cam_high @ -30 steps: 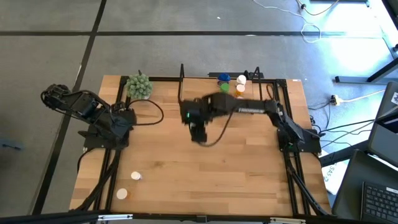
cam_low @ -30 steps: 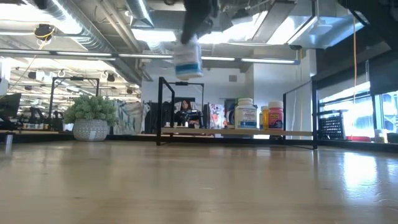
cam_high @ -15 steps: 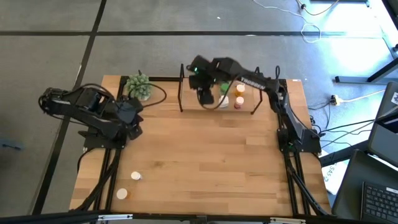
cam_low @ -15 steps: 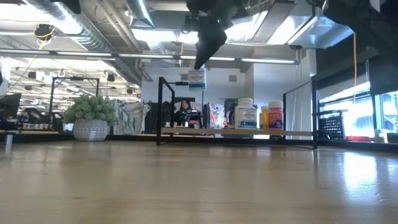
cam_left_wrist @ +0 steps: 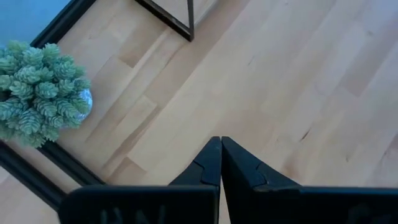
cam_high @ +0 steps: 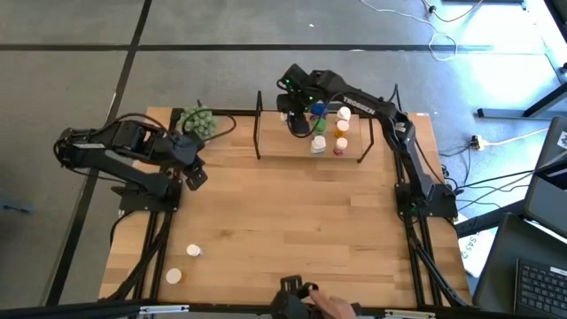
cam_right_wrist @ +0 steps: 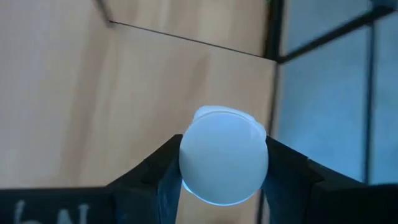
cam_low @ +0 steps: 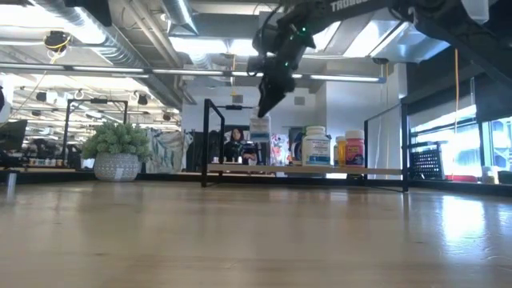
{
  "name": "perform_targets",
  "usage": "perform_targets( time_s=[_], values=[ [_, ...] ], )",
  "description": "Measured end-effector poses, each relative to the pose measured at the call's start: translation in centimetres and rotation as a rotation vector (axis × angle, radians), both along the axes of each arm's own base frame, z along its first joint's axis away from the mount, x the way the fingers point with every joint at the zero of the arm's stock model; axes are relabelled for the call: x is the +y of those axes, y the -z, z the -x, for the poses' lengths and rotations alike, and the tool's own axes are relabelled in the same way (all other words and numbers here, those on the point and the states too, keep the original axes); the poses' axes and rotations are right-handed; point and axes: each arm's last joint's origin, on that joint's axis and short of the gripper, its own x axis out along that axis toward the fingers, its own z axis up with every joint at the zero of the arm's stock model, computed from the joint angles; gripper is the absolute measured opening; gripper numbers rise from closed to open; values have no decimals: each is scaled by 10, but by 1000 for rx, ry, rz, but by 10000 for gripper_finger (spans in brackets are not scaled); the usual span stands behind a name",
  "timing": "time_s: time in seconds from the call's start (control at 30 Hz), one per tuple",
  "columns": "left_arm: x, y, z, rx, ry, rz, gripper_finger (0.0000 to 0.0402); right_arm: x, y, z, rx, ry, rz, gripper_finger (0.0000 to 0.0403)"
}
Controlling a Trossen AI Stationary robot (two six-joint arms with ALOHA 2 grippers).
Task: Pick and place medicine bottles onto shelf by color
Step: Put the white blue medicine bottle on the shelf
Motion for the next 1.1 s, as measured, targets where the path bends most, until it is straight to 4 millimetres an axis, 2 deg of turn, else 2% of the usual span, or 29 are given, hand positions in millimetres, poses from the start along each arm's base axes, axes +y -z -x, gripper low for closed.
perform_targets(
  time_s=[0.27, 0.6, 1.1],
  values=[
    [2, 0, 0, 0, -18, 0, 0, -13, 19, 0, -21, 28, 36, 176],
    [2, 0, 0, -1, -20, 2, 0, -21, 49, 6, 45, 21, 65, 178],
    [2, -1, -2, -29, -20, 4, 0, -31, 55, 9, 42, 26, 54, 178]
  ],
)
